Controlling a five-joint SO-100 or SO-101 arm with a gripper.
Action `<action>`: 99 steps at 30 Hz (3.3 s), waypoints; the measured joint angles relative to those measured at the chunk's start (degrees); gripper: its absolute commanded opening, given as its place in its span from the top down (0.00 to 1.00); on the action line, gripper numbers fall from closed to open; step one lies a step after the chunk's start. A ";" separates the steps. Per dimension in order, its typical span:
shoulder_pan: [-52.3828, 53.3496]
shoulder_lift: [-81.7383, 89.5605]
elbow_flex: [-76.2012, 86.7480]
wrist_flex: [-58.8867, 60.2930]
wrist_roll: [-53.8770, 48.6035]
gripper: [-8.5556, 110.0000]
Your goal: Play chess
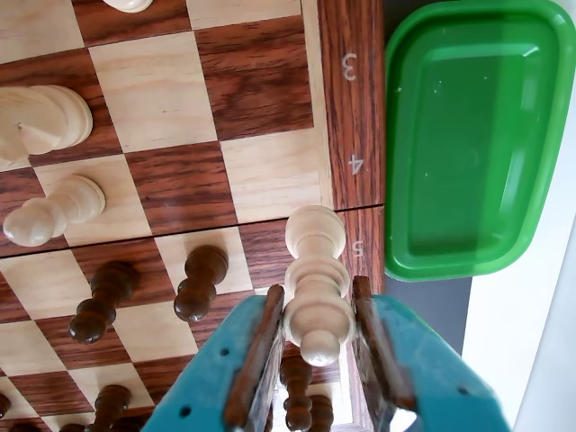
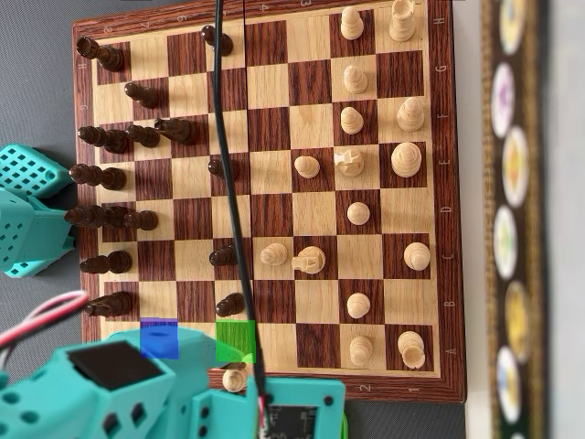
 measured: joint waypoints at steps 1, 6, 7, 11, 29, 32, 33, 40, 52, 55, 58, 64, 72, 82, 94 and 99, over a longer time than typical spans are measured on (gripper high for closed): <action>0.09 0.35 0.00 0.53 0.00 0.83; 0.18 1.67 -0.09 2.90 0.00 0.83; 0.18 1.76 -0.09 3.25 0.00 0.83; 0.35 1.85 1.49 3.69 0.00 0.83; 0.35 1.85 4.66 2.11 0.00 0.83; 0.35 1.85 6.15 1.32 0.00 0.83; 0.35 1.85 6.33 1.05 0.00 0.83; 0.18 1.85 6.50 0.88 0.00 0.83; -0.18 1.85 6.68 0.09 0.00 0.83; -0.18 1.85 7.47 0.09 0.00 0.83; -0.18 1.85 7.82 0.09 0.00 0.83; -0.18 1.85 7.82 -1.41 0.00 0.83; -0.18 1.85 7.91 -1.41 0.00 0.83; -0.18 1.85 7.91 -1.41 0.00 0.79; -0.18 1.85 7.65 -1.41 0.00 0.79; -0.18 1.85 4.66 -0.62 0.00 0.80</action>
